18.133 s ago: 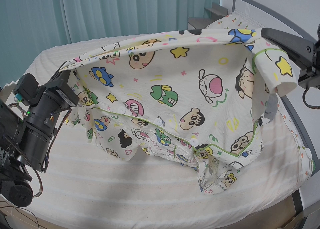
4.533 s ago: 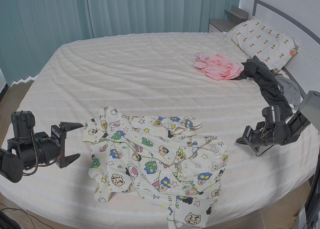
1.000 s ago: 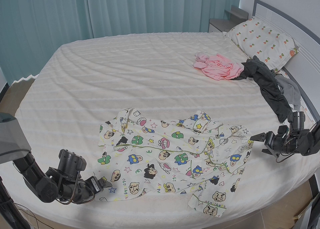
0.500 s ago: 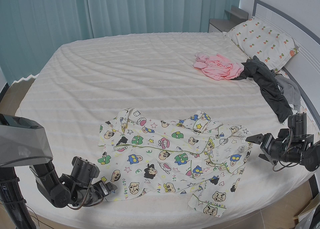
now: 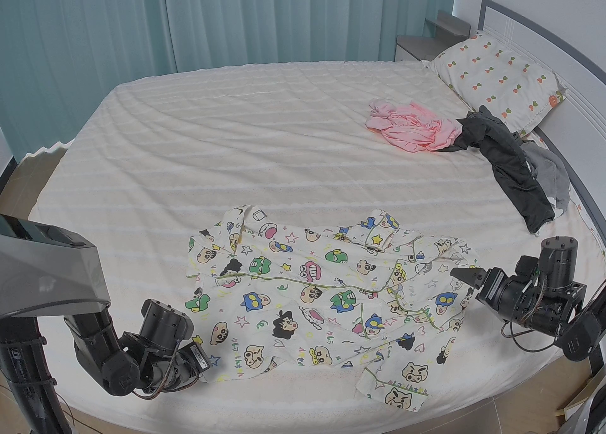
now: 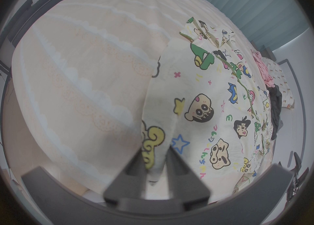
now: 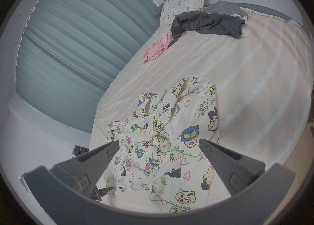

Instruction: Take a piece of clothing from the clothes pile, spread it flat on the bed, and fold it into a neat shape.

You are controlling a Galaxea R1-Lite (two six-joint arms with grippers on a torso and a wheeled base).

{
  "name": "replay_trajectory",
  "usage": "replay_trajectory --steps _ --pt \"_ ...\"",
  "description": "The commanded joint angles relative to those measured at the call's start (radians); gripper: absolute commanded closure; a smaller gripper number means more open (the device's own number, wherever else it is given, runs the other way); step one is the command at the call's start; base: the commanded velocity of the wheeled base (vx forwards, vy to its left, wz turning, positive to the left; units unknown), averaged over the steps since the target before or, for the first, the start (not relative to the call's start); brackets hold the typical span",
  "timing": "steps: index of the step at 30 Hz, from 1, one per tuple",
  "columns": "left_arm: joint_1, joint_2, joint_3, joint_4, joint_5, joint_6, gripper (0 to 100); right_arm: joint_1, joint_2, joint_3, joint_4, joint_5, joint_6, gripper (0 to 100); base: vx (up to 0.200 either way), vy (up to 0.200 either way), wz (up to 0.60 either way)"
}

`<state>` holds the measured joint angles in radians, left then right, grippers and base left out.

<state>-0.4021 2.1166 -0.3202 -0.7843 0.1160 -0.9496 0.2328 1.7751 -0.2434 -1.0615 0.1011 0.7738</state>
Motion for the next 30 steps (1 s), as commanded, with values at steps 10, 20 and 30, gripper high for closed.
replay_trajectory --steps 10,20,30 --pt "0.020 -0.040 0.021 0.008 0.037 0.008 100 0.005 0.268 0.168 -0.132 0.121 -0.163 0 0.000 0.000 0.00" --pt "0.140 -0.087 0.069 0.013 0.080 0.149 100 0.097 0.357 0.193 -0.141 0.149 -0.246 0 0.000 0.000 0.00" --pt "0.152 -0.113 0.069 0.007 0.073 0.160 100 0.171 0.399 0.151 -0.132 0.120 -0.249 0 0.000 0.000 0.00"
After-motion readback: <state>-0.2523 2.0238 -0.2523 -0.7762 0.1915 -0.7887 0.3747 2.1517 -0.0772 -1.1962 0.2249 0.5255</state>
